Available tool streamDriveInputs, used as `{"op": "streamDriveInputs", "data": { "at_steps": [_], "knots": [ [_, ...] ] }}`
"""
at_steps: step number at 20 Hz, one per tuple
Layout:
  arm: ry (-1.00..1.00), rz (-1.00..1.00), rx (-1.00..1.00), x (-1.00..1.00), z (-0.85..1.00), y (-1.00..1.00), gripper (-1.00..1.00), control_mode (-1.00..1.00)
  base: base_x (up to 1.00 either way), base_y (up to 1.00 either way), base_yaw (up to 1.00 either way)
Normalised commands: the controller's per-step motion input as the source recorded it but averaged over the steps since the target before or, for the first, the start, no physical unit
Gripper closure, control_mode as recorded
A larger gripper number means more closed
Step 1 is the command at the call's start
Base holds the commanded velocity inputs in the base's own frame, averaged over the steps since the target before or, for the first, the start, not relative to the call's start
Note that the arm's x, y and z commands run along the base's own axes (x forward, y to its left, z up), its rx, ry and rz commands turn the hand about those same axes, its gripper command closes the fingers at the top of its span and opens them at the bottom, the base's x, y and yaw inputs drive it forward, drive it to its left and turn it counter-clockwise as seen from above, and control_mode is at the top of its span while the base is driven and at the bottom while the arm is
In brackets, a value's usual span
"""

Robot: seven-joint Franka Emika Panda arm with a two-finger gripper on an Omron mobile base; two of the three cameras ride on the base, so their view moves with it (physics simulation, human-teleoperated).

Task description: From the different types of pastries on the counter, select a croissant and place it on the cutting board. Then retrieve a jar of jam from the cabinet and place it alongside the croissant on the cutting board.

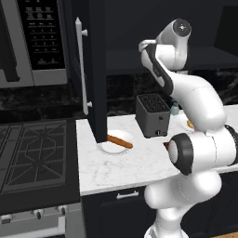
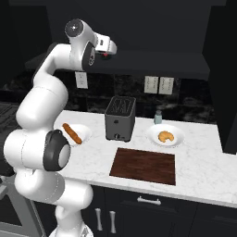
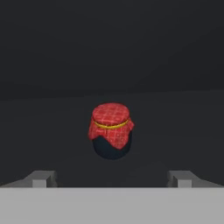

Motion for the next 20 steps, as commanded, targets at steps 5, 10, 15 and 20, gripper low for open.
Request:
{"op": "streamDriveInputs", "data": {
  "at_steps": [5,10,15,20],
  "knots": [
    [0.0,0.0,0.0,0.37,-0.07,-0.03,-1.0,-1.0,0.0,0.0,0.0],
    [0.0,0.0,0.0,0.35,-0.07,-0.05,-1.0,-1.0,0.0,0.0,0.0],
    [0.01,0.0,0.0,0.27,-0.1,-0.01,-1.0,-1.0,0.0,0.0,0.0],
    [0.05,0.0,0.0,0.16,-0.09,0.0,-1.0,-1.0,0.0,0.0,0.0]
  ]
}}
